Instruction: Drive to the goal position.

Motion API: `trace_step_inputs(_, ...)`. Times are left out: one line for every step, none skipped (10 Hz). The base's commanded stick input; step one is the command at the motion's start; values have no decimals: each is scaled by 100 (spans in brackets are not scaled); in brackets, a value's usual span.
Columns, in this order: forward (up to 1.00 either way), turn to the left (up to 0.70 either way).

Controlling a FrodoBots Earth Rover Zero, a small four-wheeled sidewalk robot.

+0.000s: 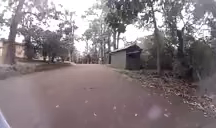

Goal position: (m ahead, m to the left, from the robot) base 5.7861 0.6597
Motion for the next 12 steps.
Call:
trace_step_inputs(70, 0)
trace_step_inputs(70, 0)
trace_step_inputs(70, 0)
trace_step_inputs(70, 0)
trace_step_inputs(70, 0)
trace_step_inputs(70, 0)
trace_step_inputs(70, 0)
trace_step_inputs(70, 0)
trace_step_inputs(70, 0)
trace_step_inputs(70, 0)
trace_step_inputs(70, 0)
trace_step_inputs(70, 0)
